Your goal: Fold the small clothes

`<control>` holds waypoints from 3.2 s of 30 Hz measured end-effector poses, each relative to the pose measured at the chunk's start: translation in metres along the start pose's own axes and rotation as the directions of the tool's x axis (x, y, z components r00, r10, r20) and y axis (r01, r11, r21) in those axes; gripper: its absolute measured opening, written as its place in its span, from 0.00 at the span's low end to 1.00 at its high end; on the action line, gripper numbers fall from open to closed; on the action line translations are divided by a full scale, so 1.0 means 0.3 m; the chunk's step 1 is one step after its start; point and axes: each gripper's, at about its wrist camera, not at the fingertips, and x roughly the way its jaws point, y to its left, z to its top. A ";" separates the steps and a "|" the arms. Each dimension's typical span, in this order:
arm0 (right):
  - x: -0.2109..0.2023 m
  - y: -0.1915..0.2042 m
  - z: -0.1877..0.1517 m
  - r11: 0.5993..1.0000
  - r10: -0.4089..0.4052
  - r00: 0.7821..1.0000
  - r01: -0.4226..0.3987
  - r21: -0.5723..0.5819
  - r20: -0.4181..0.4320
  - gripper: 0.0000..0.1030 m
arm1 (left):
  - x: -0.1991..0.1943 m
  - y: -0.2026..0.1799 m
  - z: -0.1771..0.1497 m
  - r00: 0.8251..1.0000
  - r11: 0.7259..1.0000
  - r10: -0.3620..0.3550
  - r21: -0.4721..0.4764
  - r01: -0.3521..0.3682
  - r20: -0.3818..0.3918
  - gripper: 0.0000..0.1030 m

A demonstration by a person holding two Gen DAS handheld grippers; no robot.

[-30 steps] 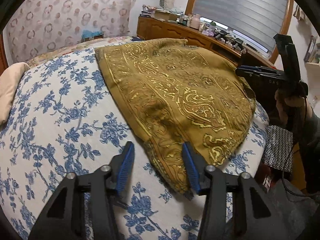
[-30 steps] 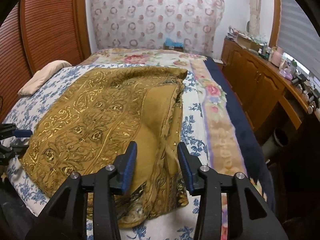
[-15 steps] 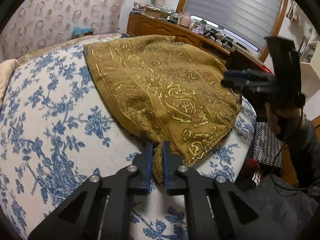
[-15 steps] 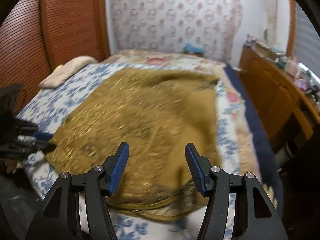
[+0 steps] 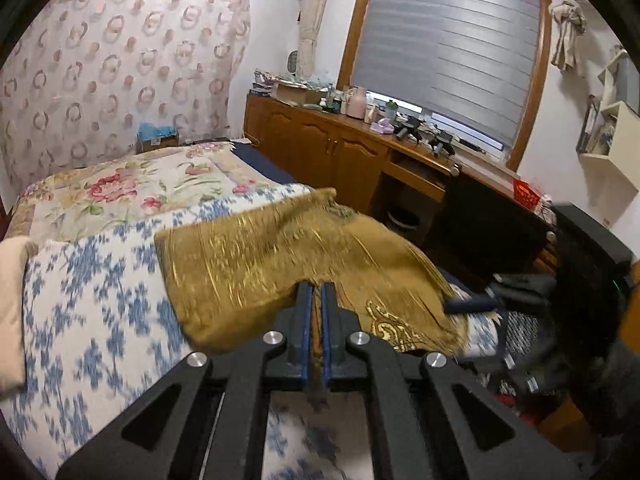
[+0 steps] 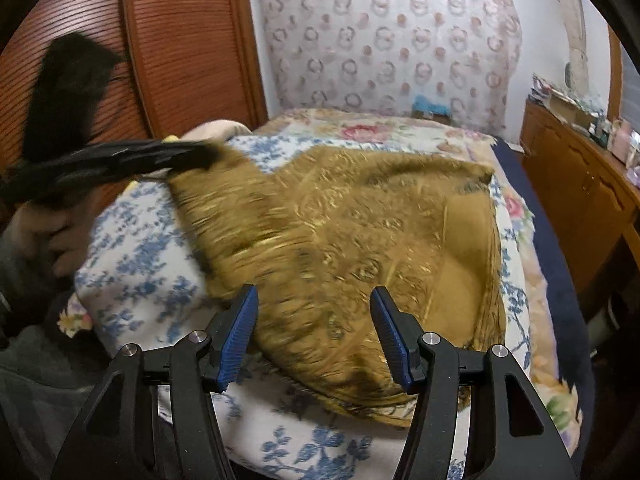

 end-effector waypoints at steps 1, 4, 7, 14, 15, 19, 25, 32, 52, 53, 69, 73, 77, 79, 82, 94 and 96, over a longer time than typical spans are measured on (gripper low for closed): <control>0.001 0.006 0.001 1.000 -0.003 1.000 0.003 -0.010 -0.004 0.58 | 0.012 0.000 0.007 1.000 1.000 0.004 -0.003 -0.004 0.002 0.01; 0.036 0.016 -0.013 0.999 -0.032 0.999 0.031 -0.035 -0.041 0.58 | 0.045 0.008 0.021 1.000 1.000 0.028 0.004 -0.028 -0.002 0.01; 0.077 0.001 -0.037 0.999 -0.030 0.996 0.028 -0.026 -0.084 0.58 | 0.065 0.016 0.022 0.999 0.999 0.037 -0.001 -0.037 -0.006 0.01; 0.103 -0.106 -0.070 0.995 -0.096 0.989 0.098 0.018 -0.116 0.58 | 0.064 0.018 0.025 0.997 0.997 0.072 0.008 -0.072 0.003 0.01; 0.102 -0.121 -0.071 0.994 -0.101 0.988 0.105 0.026 -0.119 0.58 | 0.062 0.016 0.027 0.997 0.997 0.074 0.012 -0.074 0.005 0.01; 0.096 -0.150 -0.075 0.994 -0.101 0.988 0.105 0.026 -0.114 0.49 | 0.060 0.013 0.032 0.996 0.996 0.087 0.021 -0.087 0.009 0.01; 0.086 -0.165 -0.017 0.995 -0.095 0.993 0.094 -0.027 -0.066 0.08 | 0.058 0.029 0.048 0.992 0.992 0.124 0.026 -0.124 0.019 0.01; 0.094 -0.234 0.212 0.990 -0.127 0.990 0.131 -0.060 0.057 0.06 | 0.058 0.113 0.090 0.983 0.984 0.179 0.008 -0.180 0.041 0.03; 0.507 -0.403 0.435 0.990 -0.067 0.995 0.056 -0.131 -0.080 0.05 | 0.194 0.380 0.130 0.967 0.968 0.243 -0.053 -0.247 -0.074 0.44; 0.520 -0.412 0.439 0.990 -0.063 0.994 0.051 -0.129 -0.087 0.05 | 0.201 0.392 0.132 0.968 0.968 0.240 -0.055 -0.245 -0.078 0.44; 0.616 -0.509 0.536 0.999 -0.040 0.987 0.035 -0.035 -0.157 0.27 | 0.426 0.496 0.133 0.953 0.971 0.218 -0.049 -0.233 -0.210 0.44; 0.555 -0.531 0.585 0.992 -0.127 0.985 0.127 -0.013 -0.119 0.41 | 0.445 0.509 0.131 0.954 0.972 0.207 -0.069 -0.226 -0.216 0.44; 0.454 -0.537 0.610 0.985 -0.174 0.982 0.175 0.000 -0.066 0.48 | 0.450 0.516 0.135 0.955 0.972 0.206 -0.071 -0.225 -0.215 0.44; 0.417 -0.546 0.599 0.982 -0.185 0.981 0.187 0.018 -0.054 0.54 | 0.455 0.520 0.136 0.954 0.971 0.207 -0.072 -0.227 -0.218 0.44; 0.381 -0.566 0.537 0.977 -0.201 0.977 0.206 0.061 -0.074 0.59 | 0.473 0.529 0.137 0.951 0.971 0.208 -0.067 -0.229 -0.227 0.44; 0.430 -0.709 0.280 0.931 -0.193 0.959 0.245 0.270 -0.205 0.67 | 0.527 0.560 0.117 0.944 0.973 0.186 -0.080 -0.215 -0.271 0.47; 0.439 -0.720 0.277 0.923 -0.205 0.957 0.259 0.283 -0.206 0.73 | 0.527 0.558 0.117 0.944 0.973 0.186 -0.081 -0.215 -0.272 0.47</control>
